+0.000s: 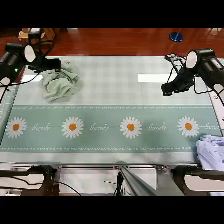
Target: Fold the shirts.
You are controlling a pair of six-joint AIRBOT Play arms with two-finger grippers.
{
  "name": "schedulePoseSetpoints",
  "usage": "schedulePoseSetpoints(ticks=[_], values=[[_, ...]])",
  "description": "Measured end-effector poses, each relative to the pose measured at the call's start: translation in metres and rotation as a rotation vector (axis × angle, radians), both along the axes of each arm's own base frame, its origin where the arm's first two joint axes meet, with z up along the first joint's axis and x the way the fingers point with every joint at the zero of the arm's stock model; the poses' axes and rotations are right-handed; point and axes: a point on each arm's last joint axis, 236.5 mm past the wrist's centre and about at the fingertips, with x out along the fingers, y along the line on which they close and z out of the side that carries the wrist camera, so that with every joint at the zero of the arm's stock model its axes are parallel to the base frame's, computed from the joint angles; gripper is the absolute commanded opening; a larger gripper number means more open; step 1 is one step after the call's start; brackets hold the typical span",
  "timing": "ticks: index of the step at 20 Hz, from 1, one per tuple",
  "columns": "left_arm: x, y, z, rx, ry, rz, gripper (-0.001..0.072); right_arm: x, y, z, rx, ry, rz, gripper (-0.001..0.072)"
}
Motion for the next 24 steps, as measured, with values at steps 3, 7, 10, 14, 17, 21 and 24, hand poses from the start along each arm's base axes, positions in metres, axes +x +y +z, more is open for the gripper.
schedulePoseSetpoints(ticks=[3,7,10,14,17,21,24], values=[[0.006,0.014,-0.038,-0.044,0.051,0.059,0.0705,0.001,0.0,0.0,0.0,-0.006,0.0,0.0535],[0.009,0.019,-0.087,-0.071,0.117,0.089,0.0598,0.002,0.0,0.0,0.0,-0.009,0.001,0.0535],[0.007,0.019,-0.11,-0.079,0.153,0.098,0.0018,0.002,0.0,0.0,0.001,-0.008,0.0,0.0535],[0.009,0.021,-0.096,-0.078,0.175,0.104,0.0022,0.001,0.0,0.0,0.0,-0.005,0.0,0.0535],[0.033,0.018,-0.025,-0.079,0.065,0.09,0.0021,0.0,0.0,0.0,-0.001,-0.001,0.0,0.0535],[0.046,-0.01,0.13,-0.112,-0.211,0.03,0.0021,-0.007,-0.005,0.0,-0.023,0.031,0.001,0.0535],[0.018,-0.05,0.245,-0.169,-0.421,-0.052,0.0021,-0.017,-0.014,0.0,-0.06,0.071,0.002,0.0535]])
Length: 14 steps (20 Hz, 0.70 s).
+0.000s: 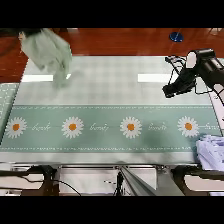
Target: Fold the shirts.
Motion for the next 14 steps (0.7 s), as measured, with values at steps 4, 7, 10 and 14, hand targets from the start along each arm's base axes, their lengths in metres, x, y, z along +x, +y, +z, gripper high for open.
schedulePoseSetpoints(ticks=[4,7,10,14], values=[[-0.066,-0.058,0.103,-0.044,-0.197,-0.148,0.0021,-0.016,-0.009,0.001,-0.036,0.068,0.002,0.0534],[-0.117,-0.099,0.149,-0.085,-0.288,-0.271,0.0021,-0.027,-0.012,0.003,-0.051,0.114,0.003,0.0527],[-0.154,-0.136,0.17,-0.13,-0.327,-0.384,0.0021,-0.032,-0.017,0.011,-0.07,0.118,0.004,0.0527],[-0.177,-0.179,0.16,-0.152,-0.297,-0.5,0.0021,-0.034,-0.034,0.032,-0.094,0.066,-0.022,0.0527]])
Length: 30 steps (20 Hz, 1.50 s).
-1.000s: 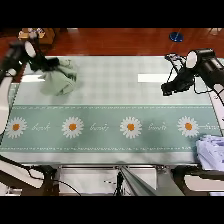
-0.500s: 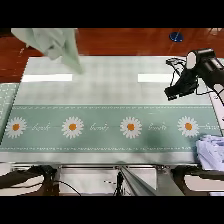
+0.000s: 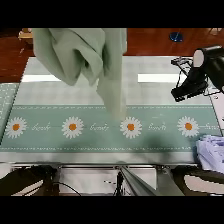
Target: Fold the shirts.
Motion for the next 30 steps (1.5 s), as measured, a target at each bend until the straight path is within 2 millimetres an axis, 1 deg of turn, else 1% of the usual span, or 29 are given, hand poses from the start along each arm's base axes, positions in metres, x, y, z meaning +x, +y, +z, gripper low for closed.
schedulePoseSetpoints(ticks=[2,4,6,9,11,12,14,15,16,17,18,19,21,22,23,24,25,27,28,30], values=[[-0.003,-0.021,-0.023,0.026,0.048,-0.046,0.0021,-0.001,-0.013,0.013,0.004,-0.041,-0.036,0.0527],[-0.005,-0.046,-0.056,0.06,0.116,-0.095,0.0022,-0.001,-0.023,0.025,0.034,-0.09,-0.082,0.0527],[-0.007,-0.07,-0.097,0.103,0.2,-0.136,0.0022,-0.002,-0.029,0.033,0.078,-0.13,-0.127,0.0527],[-0.015,-0.099,-0.169,0.189,0.335,-0.189,0.0022,0.002,-0.029,0.039,0.147,-0.173,-0.166,0.0528],[-0.021,-0.107,-0.221,0.256,0.428,-0.204,0.0022,0.007,-0.028,0.041,0.177,-0.202,-0.173,0.053],[-0.024,-0.107,-0.244,0.285,0.472,-0.203,0.0022,0.01,-0.026,0.042,0.193,-0.217,-0.174,0.053],[-0.025,-0.096,-0.292,0.359,0.549,-0.183,0.0023,0.016,-0.022,0.044,0.219,-0.244,-0.171,0.053],[-0.023,-0.087,-0.308,0.385,0.576,-0.165,0.0037,0.018,-0.021,0.045,0.227,-0.255,-0.172,0.0531],[-0.02,-0.078,-0.318,0.4,0.594,-0.145,0.0157,0.02,-0.019,0.046,0.238,-0.264,-0.171,0.0532],[-0.014,-0.069,-0.324,0.406,0.606,-0.122,0.0419,0.022,-0.016,0.046,0.251,-0.271,-0.169,0.0535],[-0.009,-0.061,-0.326,0.401,0.613,-0.101,0.0625,0.024,-0.013,0.046,0.264,-0.276,-0.168,0.0535],[-0.002,-0.054,-0.324,0.385,0.619,-0.082,0.0689,0.026,-0.011,0.046,0.275,-0.28,-0.165,0.0535],[0.012,-0.039,-0.308,0.351,0.602,-0.043,0.0689,0.028,-0.008,0.045,0.292,-0.282,-0.161,0.0535],[0.017,-0.029,-0.301,0.35,0.598,-0.029,0.0689,0.028,-0.007,0.044,0.297,-0.28,-0.161,0.0535],[0.022,-0.017,-0.295,0.355,0.595,-0.016,0.0687,0.029,-0.005,0.043,0.301,-0.279,-0.158,0.0535],[0.024,-0.001,-0.292,0.372,0.604,0.0,0.0684,0.029,-0.005,0.043,0.305,-0.278,-0.158,0.0535],[0.024,0.016,-0.295,0.398,0.629,0.013,0.0683,0.029,-0.004,0.043,0.308,-0.277,-0.155,0.0535],[0.019,0.055,-0.307,0.46,0.701,0.045,0.0682,0.026,-0.003,0.038,0.308,-0.264,-0.152,0.0535],[0.012,0.075,-0.319,0.487,0.756,0.057,0.0682,0.023,-0.003,0.033,0.309,-0.25,-0.152,0.0535],[-0.006,0.102,-0.343,0.489,0.86,0.055,0.0683,0.015,-0.002,0.02,0.311,-0.211,-0.153,0.0535]])
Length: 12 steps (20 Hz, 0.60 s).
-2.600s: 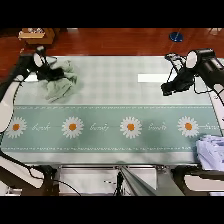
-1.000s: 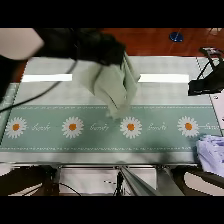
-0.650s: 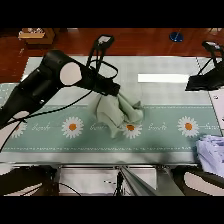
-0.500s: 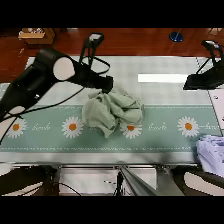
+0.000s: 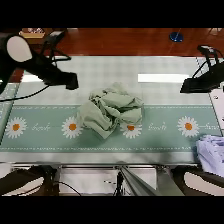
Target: Fold the shirts.
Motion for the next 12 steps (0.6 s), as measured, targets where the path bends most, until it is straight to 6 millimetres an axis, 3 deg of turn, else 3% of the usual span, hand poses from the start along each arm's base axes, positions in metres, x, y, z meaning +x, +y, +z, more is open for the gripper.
schedulePoseSetpoints(ticks=[2,5,8,12], values=[[-0.025,0.012,-0.029,-0.05,0.123,0.01,0.0683,-0.01,0.001,-0.016,0.005,0.043,0.005,0.0535],[-0.059,0.011,-0.069,-0.165,0.269,0.035,0.0684,-0.024,0.006,-0.04,0.023,0.093,0.024,0.0554],[-0.08,0.007,-0.104,-0.239,0.341,0.08,0.0684,-0.035,0.015,-0.056,0.057,0.126,0.05,0.0554],[-0.093,0.007,-0.139,-0.271,0.363,0.142,0.0684,-0.038,0.025,-0.064,0.097,0.128,0.069,0.0554]])
